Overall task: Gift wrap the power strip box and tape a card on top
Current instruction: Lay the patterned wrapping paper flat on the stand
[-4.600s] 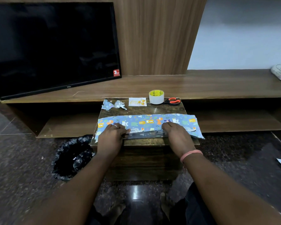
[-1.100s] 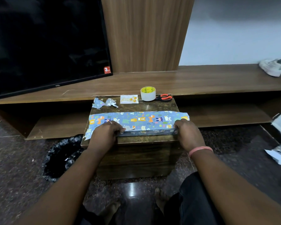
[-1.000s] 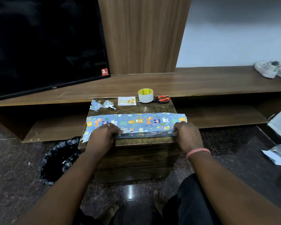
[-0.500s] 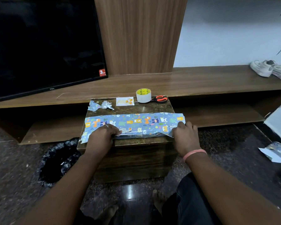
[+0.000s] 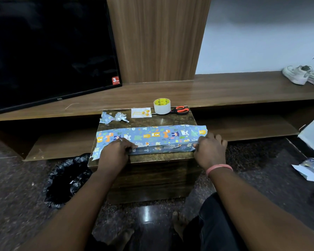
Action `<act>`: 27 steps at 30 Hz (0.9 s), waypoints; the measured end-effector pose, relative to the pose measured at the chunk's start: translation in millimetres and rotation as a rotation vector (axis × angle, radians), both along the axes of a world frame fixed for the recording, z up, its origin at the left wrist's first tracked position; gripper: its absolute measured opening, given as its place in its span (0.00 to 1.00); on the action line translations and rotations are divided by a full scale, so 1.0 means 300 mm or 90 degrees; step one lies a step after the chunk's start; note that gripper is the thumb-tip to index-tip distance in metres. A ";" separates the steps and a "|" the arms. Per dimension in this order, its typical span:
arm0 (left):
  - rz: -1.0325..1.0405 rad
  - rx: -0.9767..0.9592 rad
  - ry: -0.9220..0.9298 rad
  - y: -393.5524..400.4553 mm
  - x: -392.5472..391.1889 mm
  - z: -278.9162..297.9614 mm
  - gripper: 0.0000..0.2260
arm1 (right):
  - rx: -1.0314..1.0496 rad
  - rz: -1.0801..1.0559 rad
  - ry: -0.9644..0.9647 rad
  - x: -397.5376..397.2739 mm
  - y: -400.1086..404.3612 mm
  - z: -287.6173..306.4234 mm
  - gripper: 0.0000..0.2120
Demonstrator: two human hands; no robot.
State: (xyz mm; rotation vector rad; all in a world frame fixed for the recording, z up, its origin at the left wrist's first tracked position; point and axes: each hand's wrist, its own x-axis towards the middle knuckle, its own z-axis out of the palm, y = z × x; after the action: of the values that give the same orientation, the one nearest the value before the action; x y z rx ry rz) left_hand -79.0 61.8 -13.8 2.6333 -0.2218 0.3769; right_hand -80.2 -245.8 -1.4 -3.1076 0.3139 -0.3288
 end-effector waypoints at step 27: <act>0.053 -0.073 0.073 0.085 0.070 0.023 0.04 | 0.095 0.207 0.010 0.089 -0.022 -0.016 0.16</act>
State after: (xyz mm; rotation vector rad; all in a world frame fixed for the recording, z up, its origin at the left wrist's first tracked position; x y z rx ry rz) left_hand -58.2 87.3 -7.0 2.5459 -0.0511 0.2575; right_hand -53.5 -252.3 -6.3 -2.9462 -0.1606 -0.2602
